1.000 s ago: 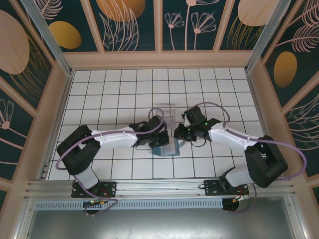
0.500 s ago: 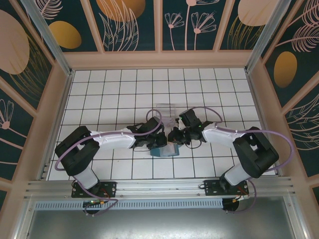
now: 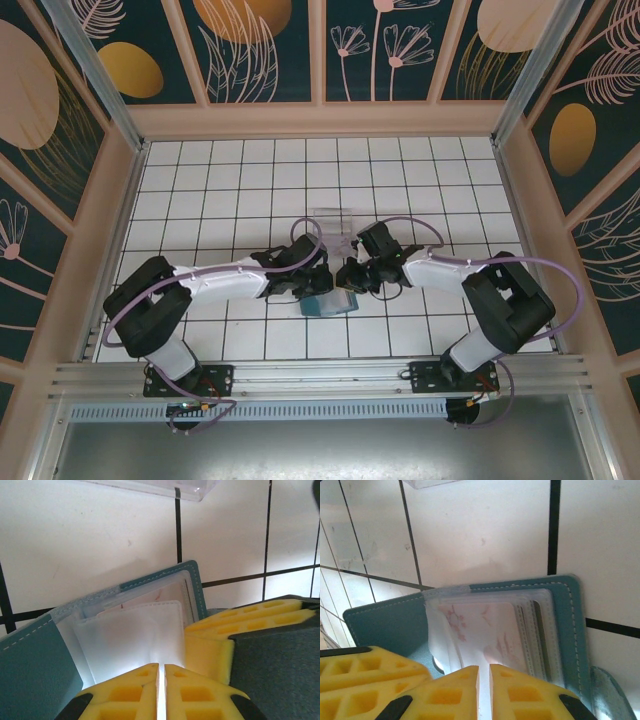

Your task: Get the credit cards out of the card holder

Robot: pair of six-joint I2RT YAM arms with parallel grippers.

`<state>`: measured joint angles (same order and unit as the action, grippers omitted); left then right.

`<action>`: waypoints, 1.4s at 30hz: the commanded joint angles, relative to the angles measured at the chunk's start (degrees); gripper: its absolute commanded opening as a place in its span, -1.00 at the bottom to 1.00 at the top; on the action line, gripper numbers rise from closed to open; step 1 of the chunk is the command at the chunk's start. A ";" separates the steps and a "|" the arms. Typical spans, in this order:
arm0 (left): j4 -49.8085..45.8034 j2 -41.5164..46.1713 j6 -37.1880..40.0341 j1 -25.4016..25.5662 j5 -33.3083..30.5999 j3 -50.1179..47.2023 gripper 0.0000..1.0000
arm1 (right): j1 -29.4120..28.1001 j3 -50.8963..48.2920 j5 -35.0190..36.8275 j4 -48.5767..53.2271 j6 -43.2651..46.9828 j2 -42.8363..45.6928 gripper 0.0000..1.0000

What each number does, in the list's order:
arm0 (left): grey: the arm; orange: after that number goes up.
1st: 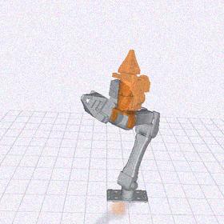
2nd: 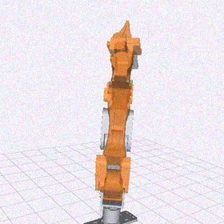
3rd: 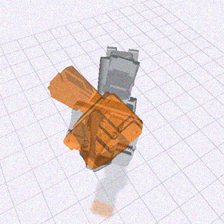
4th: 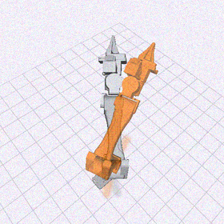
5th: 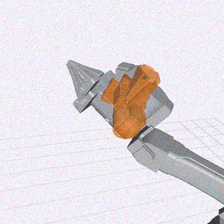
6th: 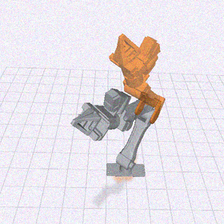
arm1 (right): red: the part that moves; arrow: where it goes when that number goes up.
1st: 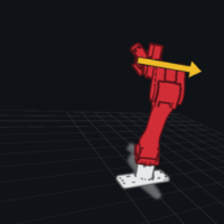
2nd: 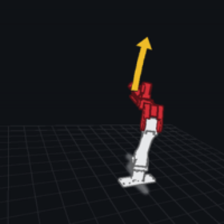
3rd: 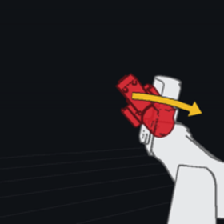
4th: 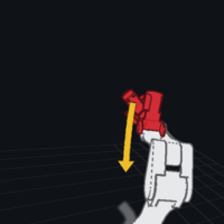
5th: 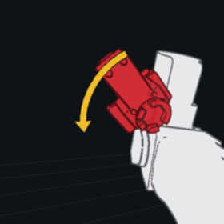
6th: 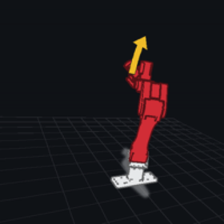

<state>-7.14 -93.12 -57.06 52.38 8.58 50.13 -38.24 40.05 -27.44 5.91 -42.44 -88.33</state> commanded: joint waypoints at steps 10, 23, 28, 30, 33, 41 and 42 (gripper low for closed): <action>-8.82 7.59 1.25 -0.49 -10.03 1.89 -0.71 | -1.44 1.13 -3.01 -0.72 -0.30 -0.22 -0.72; -12.36 24.48 1.86 -1.60 -19.97 -2.02 -0.70 | -5.37 8.01 -2.24 2.67 0.33 -3.49 -0.71; -12.31 25.62 1.87 -1.67 -20.03 -3.13 -0.70 | -8.78 11.93 0.61 5.41 0.71 -7.11 -0.71; -11.87 25.71 1.78 -1.72 -19.68 -3.53 -0.70 | -10.25 13.30 1.48 6.01 0.44 -8.47 -0.71; -11.58 25.76 1.72 -1.67 -19.56 -4.07 -0.70 | -12.29 15.31 2.55 6.53 -0.29 -10.49 -0.72; -11.74 26.32 2.90 -1.80 -19.74 -4.11 -0.65 | -15.11 18.09 5.26 5.93 -2.94 -16.21 -0.75; -11.88 26.24 3.01 -1.81 -19.74 -4.06 -0.65 | -15.19 18.21 5.56 5.75 -3.22 -16.78 -0.76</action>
<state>-18.22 -67.92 -55.55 50.89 -9.98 46.24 -53.01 56.86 -24.32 10.52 -43.94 -103.48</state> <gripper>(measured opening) 0.172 0.124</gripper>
